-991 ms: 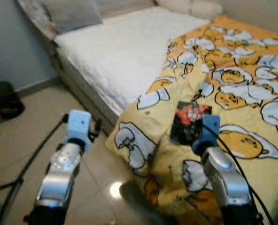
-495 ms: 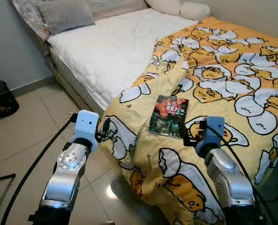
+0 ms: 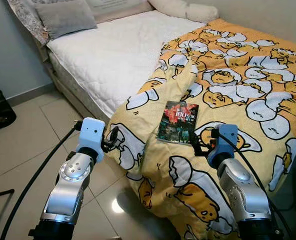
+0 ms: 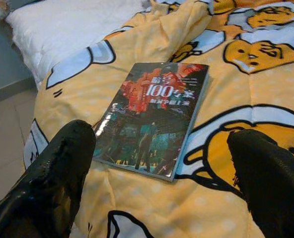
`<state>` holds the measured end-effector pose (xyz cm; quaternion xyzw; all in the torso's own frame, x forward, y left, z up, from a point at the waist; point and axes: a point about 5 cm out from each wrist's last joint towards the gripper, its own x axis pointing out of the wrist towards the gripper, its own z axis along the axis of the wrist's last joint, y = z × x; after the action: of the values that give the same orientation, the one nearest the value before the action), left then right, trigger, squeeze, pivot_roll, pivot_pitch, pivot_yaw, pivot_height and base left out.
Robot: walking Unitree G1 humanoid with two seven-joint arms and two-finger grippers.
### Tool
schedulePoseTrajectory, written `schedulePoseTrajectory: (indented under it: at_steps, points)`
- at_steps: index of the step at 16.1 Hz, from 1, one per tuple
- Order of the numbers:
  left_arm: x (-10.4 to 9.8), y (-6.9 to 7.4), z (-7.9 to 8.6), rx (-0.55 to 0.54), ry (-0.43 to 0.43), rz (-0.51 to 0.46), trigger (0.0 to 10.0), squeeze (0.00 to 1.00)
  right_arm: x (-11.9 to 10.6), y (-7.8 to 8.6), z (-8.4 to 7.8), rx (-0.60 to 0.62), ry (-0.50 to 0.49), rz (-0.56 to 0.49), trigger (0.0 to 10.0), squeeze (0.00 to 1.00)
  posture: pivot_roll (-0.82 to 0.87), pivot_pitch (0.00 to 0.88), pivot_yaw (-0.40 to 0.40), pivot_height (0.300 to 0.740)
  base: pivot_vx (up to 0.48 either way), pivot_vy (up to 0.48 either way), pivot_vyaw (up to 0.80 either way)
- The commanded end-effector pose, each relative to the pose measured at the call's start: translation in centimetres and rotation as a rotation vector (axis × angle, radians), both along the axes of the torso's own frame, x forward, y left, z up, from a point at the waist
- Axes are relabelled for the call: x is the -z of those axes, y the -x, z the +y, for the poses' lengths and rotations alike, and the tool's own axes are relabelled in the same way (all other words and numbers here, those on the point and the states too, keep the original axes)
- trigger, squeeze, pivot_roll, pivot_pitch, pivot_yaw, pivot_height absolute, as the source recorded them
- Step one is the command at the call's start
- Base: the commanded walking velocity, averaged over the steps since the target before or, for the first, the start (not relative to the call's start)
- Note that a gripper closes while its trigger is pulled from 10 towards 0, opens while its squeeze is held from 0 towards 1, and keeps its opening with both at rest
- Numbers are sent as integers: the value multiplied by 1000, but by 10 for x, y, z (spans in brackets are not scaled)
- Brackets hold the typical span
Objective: Clean up the room
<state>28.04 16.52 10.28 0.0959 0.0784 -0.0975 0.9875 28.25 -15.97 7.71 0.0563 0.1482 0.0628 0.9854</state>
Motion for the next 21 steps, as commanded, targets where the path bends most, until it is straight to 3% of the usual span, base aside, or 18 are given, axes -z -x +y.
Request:
schedulePoseTrajectory:
  at_steps: [1, 7, 12, 21]
  points:
    - [1, 1, 4, -6, 1, 10, 10000, 325, -5, -1, 5, -41, 10, -20, 10000, 0, 39, 0, 42, 740, 255, 0, 0]
    - [3, 2, 3, 7, 10, 20, 10000, 322, -3, 1, 9, -77, 9, -12, 10000, 0, 38, 0, 42, 740, 268, 0, 759]
    - [2, 8, -1, 43, -44, 7, 10000, 290, 2, 9, 7, -94, -23, 6, 10000, 0, 41, 0, 41, 740, 107, 0, 0]
    - [10, 16, 1, 119, -24, 72, 10000, 290, 8, 22, -1, -15, -70, 26, 10000, 0, 81, 0, 44, 740, 0, 0, 0]
